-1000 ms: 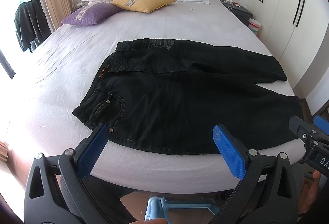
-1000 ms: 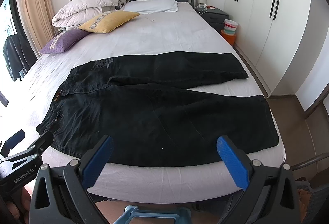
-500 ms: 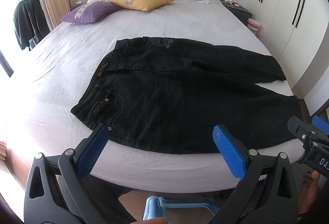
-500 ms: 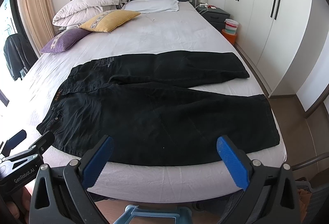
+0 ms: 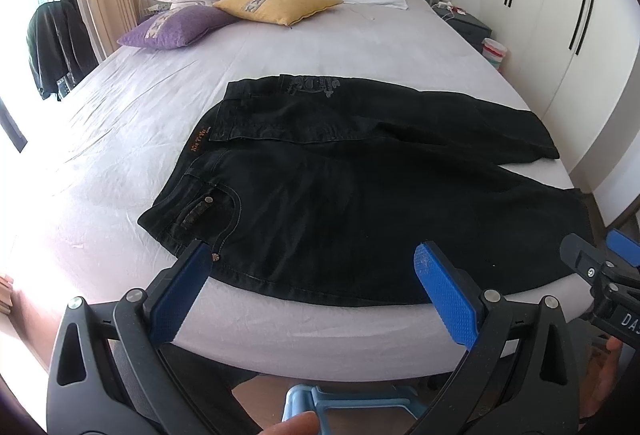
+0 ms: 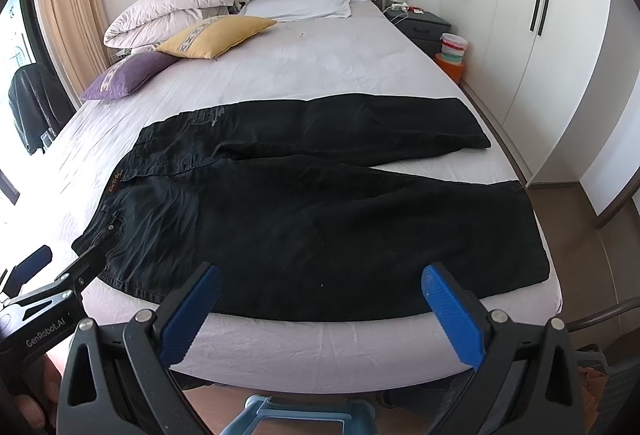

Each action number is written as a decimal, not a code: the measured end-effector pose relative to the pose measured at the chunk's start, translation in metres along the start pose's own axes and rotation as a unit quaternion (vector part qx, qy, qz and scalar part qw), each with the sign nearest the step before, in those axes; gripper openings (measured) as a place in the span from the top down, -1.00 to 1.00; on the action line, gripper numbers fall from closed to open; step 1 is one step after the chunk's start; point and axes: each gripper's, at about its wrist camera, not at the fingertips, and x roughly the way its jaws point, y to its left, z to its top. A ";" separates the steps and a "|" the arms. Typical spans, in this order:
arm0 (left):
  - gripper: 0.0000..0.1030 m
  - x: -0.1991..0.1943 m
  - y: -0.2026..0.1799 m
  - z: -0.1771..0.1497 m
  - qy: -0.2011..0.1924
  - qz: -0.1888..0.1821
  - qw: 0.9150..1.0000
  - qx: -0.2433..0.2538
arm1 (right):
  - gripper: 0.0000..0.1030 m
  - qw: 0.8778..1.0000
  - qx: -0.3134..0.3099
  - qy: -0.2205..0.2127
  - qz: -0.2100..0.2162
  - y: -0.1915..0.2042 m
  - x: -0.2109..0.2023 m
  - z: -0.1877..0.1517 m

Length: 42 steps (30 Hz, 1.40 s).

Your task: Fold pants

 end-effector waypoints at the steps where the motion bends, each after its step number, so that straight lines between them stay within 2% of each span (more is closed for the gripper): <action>1: -1.00 0.002 0.000 0.000 0.000 0.002 1.000 0.003 | -1.00 1.000 -0.001 0.001 0.002 -0.001 0.001 0.000; 4: -1.00 0.005 0.001 0.001 -0.002 -0.001 1.000 0.019 | -1.00 1.000 -0.007 0.002 0.017 -0.004 0.004 0.006; 7: -1.00 0.015 0.010 0.003 0.001 -0.017 1.000 0.025 | -1.00 0.997 -0.032 -0.002 0.065 -0.008 0.008 0.016; 8: -1.00 0.020 0.017 0.005 0.009 -0.044 0.999 0.016 | -1.00 0.996 -0.040 -0.002 0.080 -0.010 0.009 0.020; 9: -1.00 0.029 0.027 0.009 0.026 -0.092 0.995 -0.004 | -1.00 0.993 -0.054 -0.007 0.108 -0.013 0.010 0.027; 10: -1.00 0.041 0.037 0.014 0.050 -0.125 0.991 -0.021 | -1.00 0.990 -0.064 -0.012 0.124 -0.016 0.012 0.032; 11: -1.00 0.050 0.042 0.017 0.064 -0.132 0.989 -0.024 | -1.00 0.988 -0.078 -0.017 0.136 -0.018 0.014 0.039; 13: -0.99 0.067 0.045 0.027 0.067 -0.116 0.991 0.021 | -1.00 0.981 -0.115 -0.029 0.151 -0.022 0.021 0.059; 15: -0.99 0.074 0.045 0.037 0.028 -0.106 0.992 0.066 | -1.00 0.975 -0.147 -0.037 0.160 -0.027 0.030 0.079; 16: -1.00 0.078 0.047 0.045 0.016 -0.100 0.991 0.083 | -1.00 0.972 -0.162 -0.040 0.168 -0.030 0.036 0.090; 17: -1.00 0.084 0.049 0.053 0.021 -0.097 0.990 0.099 | -1.00 0.969 -0.173 -0.040 0.170 -0.033 0.043 0.100; 20: -1.00 0.117 0.061 0.099 0.045 -0.074 0.989 0.121 | -1.00 0.963 -0.199 -0.029 0.180 -0.041 0.067 0.129; 23: -1.00 0.149 0.080 0.158 0.024 -0.077 0.988 0.135 | -1.00 0.956 -0.218 -0.023 0.193 -0.048 0.094 0.154; 25: -1.00 0.175 0.082 0.196 0.017 -0.104 0.979 0.176 | -1.00 0.950 -0.233 -0.010 0.206 -0.050 0.116 0.170; 27: -1.00 0.204 0.076 0.227 0.015 -0.109 0.966 0.235 | -1.00 0.945 -0.245 -0.001 0.216 -0.054 0.132 0.181; 29: -1.00 0.239 0.068 0.250 0.034 -0.116 0.946 0.299 | -1.00 0.941 -0.257 0.010 0.222 -0.055 0.151 0.192; 30: -1.00 0.260 0.063 0.258 0.049 -0.106 0.936 0.332 | -1.00 0.938 -0.262 0.018 0.225 -0.056 0.164 0.197; 32: -1.00 0.291 0.058 0.271 0.064 -0.088 0.919 0.378 | -1.00 0.936 -0.267 0.029 0.228 -0.057 0.182 0.205; 34: -1.00 0.318 0.054 0.284 0.083 -0.099 0.904 0.407 | -1.00 0.935 -0.261 0.042 0.235 -0.060 0.204 0.215; 37: -1.00 0.343 0.049 0.294 0.110 -0.125 0.893 0.417 | -1.00 0.936 -0.248 0.057 0.242 -0.064 0.229 0.227; 39: -0.99 0.369 0.050 0.300 0.131 -0.127 0.891 0.417 | -1.00 0.934 -0.249 0.061 0.248 -0.065 0.244 0.233; 42: -0.99 0.397 0.055 0.303 0.172 -0.163 0.885 0.400 | -1.00 0.930 -0.253 0.070 0.255 -0.064 0.258 0.236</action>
